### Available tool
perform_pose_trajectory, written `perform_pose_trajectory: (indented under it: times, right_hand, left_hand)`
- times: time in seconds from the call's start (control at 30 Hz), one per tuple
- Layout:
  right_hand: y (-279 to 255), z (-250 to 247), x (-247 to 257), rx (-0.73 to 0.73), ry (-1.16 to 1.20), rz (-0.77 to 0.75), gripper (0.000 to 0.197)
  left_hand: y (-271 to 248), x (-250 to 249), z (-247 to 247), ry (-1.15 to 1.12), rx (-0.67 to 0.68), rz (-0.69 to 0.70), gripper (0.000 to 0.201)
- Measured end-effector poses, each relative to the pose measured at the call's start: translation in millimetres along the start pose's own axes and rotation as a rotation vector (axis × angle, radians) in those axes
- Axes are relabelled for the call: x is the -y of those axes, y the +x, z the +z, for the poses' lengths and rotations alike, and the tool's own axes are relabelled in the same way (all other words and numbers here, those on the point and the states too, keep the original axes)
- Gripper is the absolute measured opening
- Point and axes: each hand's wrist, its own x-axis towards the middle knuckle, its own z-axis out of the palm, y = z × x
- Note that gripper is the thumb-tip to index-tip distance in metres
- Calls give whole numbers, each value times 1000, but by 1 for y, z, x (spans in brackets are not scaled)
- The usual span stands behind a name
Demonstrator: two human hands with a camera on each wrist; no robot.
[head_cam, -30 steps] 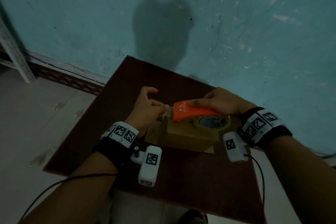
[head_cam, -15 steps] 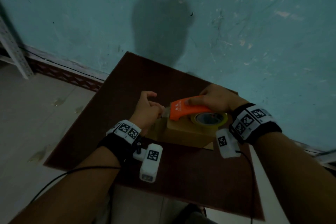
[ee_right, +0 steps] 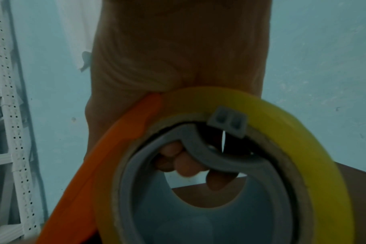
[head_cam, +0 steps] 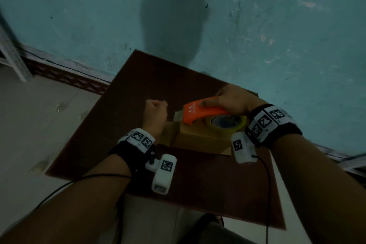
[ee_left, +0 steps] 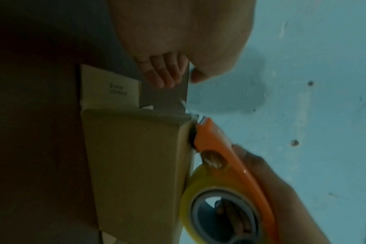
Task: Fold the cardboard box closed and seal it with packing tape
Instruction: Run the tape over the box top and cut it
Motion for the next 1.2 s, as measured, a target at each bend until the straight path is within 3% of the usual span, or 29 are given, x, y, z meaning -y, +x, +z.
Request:
perform_pose_trajectory:
  times: [0.23, 0.4, 0.53, 0.67, 0.83, 0.97, 1.2]
  right_hand:
    - [0, 1, 1, 0, 9, 14, 61]
    - [0, 2, 1, 3, 2, -1, 61]
    - [2, 2, 0, -4, -7, -12, 65]
    - [1, 2, -1, -11, -4, -3, 69]
    - [2, 2, -1, -12, -17, -9, 71]
    - [0, 1, 1, 12, -20, -21, 61]
    - [2, -4, 0, 65, -51, -42, 68]
  left_hand:
    - [-9, 20, 24, 353, 132, 166, 24]
    - [-9, 24, 23, 360, 189, 74, 29]
    - [-1, 24, 15, 414, 167, 113, 19]
    - [4, 14, 8, 270, 6, 286, 11]
    - [-10, 19, 24, 287, 176, 315, 24]
    - [-15, 20, 29, 130, 309, 257, 29]
    - [-17, 22, 33, 111, 319, 209, 35]
